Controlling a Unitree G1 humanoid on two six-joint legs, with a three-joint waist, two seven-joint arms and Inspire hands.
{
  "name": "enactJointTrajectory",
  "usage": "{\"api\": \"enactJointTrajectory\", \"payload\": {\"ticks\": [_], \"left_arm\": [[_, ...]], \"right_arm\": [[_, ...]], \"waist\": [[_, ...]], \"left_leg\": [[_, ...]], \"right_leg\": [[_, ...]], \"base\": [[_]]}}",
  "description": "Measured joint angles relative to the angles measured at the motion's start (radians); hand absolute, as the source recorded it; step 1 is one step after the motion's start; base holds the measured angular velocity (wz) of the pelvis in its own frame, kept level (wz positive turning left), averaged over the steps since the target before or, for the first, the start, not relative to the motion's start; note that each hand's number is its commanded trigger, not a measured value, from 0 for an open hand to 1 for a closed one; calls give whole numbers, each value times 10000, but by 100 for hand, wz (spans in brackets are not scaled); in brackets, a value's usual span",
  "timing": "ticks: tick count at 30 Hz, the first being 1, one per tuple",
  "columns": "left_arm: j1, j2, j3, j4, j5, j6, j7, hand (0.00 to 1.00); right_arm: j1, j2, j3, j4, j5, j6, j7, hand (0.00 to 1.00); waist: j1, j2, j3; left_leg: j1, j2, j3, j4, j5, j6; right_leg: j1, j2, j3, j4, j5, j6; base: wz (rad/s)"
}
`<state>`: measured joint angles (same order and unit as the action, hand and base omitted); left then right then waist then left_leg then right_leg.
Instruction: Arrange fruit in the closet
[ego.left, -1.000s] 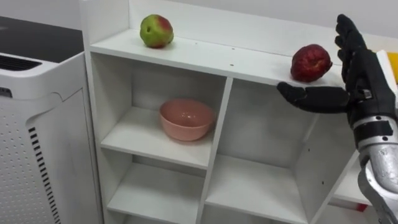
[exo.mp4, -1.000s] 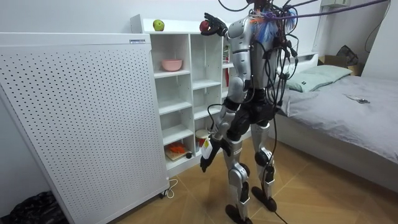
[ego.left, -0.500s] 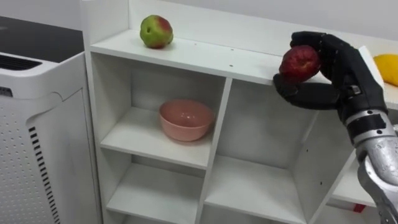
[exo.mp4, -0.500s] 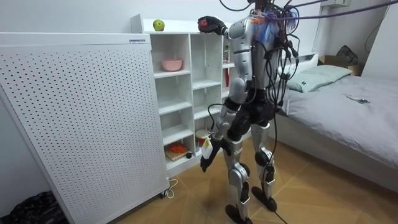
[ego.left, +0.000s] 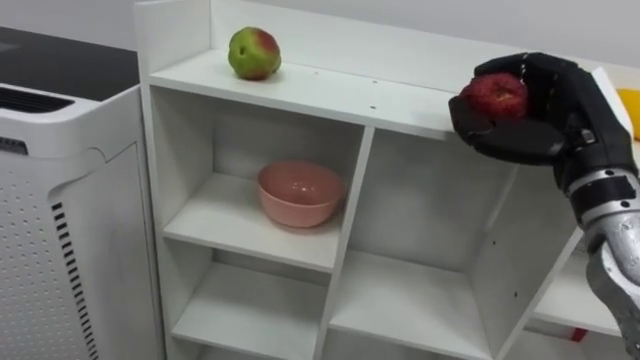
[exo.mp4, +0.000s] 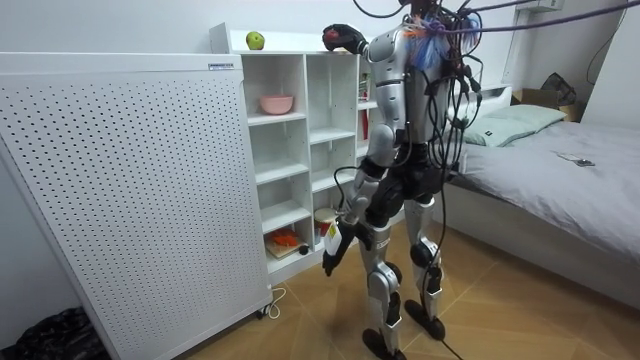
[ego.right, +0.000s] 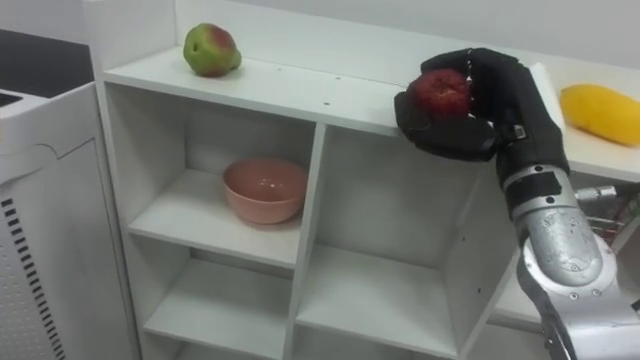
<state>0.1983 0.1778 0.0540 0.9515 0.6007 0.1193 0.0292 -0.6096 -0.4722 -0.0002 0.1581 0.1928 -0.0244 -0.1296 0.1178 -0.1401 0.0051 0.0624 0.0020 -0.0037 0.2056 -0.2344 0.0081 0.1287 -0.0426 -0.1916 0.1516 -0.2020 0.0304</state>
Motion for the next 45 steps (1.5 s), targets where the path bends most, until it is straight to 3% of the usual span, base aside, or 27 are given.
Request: {"api": "enactJointTrajectory", "payload": {"ticks": [7, 10, 12, 16, 21, 27, 30, 33, 35, 39, 43, 45], "left_arm": [[-104, -2, 15, 131, 32, 9, 350, 0], [-105, -3, 13, 348, 24, 2, 462, 0], [-97, -7, 12, 466, 24, 1, 544, 0], [-70, -79, -8, 540, -10, 31, 777, 0], [-82, -81, -325, 565, -209, -31, 904, 0], [-89, -81, -890, 1100, -406, -233, 1172, 0], [-131, -98, -1176, 1178, -489, -246, 1163, 0], [-215, -80, -1379, 1292, -627, -238, 1163, 0], [-489, -70, -1465, 1662, -874, -242, 1185, 0], [-929, -118, -1776, 1732, -1098, -227, 1190, 0], [-1267, -195, -1792, 2005, -1378, -146, 1241, 0], [-1461, -329, -1788, 2080, -1396, -120, 1333, 0]], "right_arm": [[311, 19, 82, -1014, -121, 39, 19, 100], [981, 108, 185, -2073, -381, 36, 247, 100], [1363, 242, 197, -2499, -300, 36, 404, 100], [1977, 948, 320, -3138, 78, 91, 723, 100], [2235, 1160, 596, -3921, 459, 194, 1155, 100], [3599, 1391, 1231, -4628, 658, 16, 1801, 100], [4393, 1838, 1411, -4473, 809, 53, 2190, 100], [4692, 2163, 1634, -3735, 1237, 62, 2353, 100], [4668, 2358, 1655, -2381, 1761, 36, 2339, 100], [4447, 2427, 1658, -466, 2859, 48, 2321, 100], [3783, 2862, 1639, 2123, 4493, 50, 2174, 100], [3332, 2886, 1631, 3053, 5088, 57, 2137, 100]], "waist": [[-35, 139, 50], [-22, 332, -24], [14, 445, -82], [33, 597, -92], [-75, 661, -51], [-78, 735, -4], [-84, 784, -3], [-105, 872, 24], [-133, 961, 44], [-115, 1129, 111], [-51, 1194, 149], [-43, 1226, 171]], "left_leg": [[-44, 3, 32, -9, 0, 0], [-15, 1, 70, -28, 0, 0], [43, 3, 71, -75, 0, 0], [210, 48, 145, -176, 0, -1], [205, 64, 308, -176, 0, -1], [352, 66, 309, -181, 0, 0], [132, 64, 370, -175, 0, 0], [-225, 17, 338, 14, 3, -4], [-549, 11, 307, 251, 3, -3], [-1442, 66, 271, 811, 7, 4], [-2370, 94, 329, 1377, 11, 11], [-2888, 95, 329, 1718, 11, 12]], "right_leg": [[-86, 18, 234, -3, 14, -19], [-82, 15, 274, -4, 15, -20], [-48, 17, 346, -3, 15, -20], [10, 62, 536, -7, 14, -21], [-32, 66, 663, -8, 14, -21], [151, 63, 627, -6, 15, -21], [-97, 46, 599, 1, 15, -21], [-341, -5, 497, 7, 16, -23], [-520, -24, 391, 94, 21, -32], [-1369, -51, 223, 622, 15, -46], [-2495, -127, 228, 1534, -108, -162], [-2999, -177, 187, 1888, -141, -175]], "base": [[-1], [-3], [-2], [-13], [-7], [1], [1], [0], [12], [10], [-5], [2]]}}
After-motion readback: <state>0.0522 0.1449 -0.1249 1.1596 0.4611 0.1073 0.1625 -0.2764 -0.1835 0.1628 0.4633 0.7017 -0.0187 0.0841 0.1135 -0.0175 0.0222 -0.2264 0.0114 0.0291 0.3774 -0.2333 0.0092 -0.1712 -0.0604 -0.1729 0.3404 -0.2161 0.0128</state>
